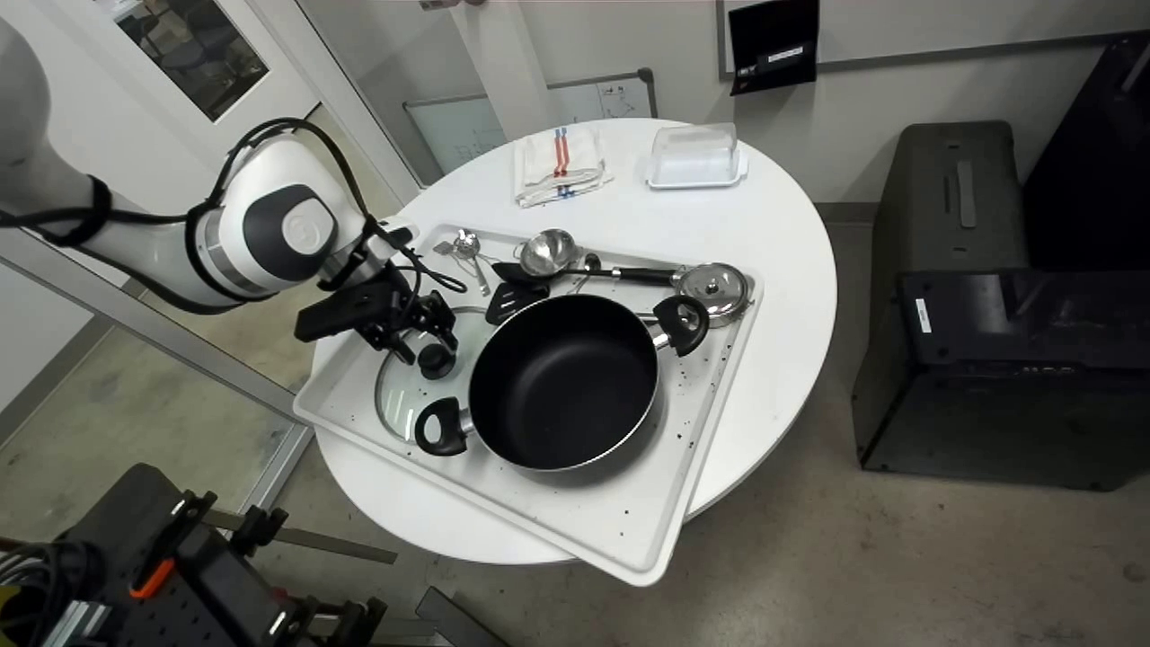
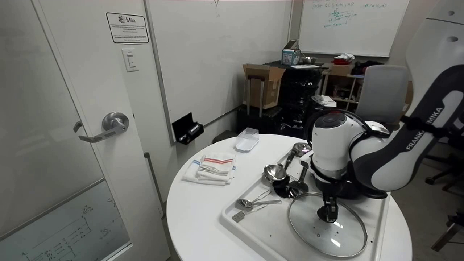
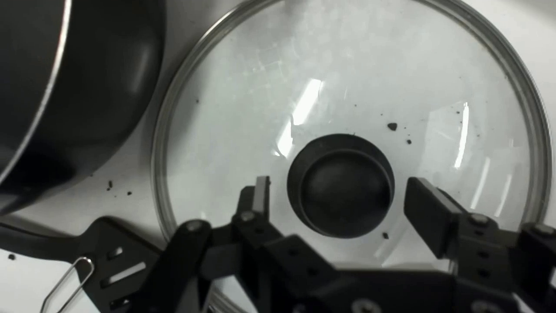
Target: Uncover the pot
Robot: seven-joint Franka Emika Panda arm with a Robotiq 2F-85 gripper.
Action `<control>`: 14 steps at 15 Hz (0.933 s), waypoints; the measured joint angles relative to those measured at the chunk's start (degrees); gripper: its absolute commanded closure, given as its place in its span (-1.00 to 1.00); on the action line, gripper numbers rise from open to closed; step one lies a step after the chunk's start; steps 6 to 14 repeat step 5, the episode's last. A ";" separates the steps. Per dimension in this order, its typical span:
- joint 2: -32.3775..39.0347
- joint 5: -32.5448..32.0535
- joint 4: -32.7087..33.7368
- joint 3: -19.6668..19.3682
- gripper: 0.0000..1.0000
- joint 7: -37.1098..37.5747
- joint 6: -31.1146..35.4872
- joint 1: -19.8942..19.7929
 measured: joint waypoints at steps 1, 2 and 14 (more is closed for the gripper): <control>-0.17 0.00 -0.12 -0.03 -1.00 -0.12 -0.06 -0.10; -0.52 -0.01 -0.43 -0.07 -1.00 -0.23 -0.09 -0.18; -2.67 -0.06 -2.54 -0.18 -1.00 -0.43 -0.30 -0.28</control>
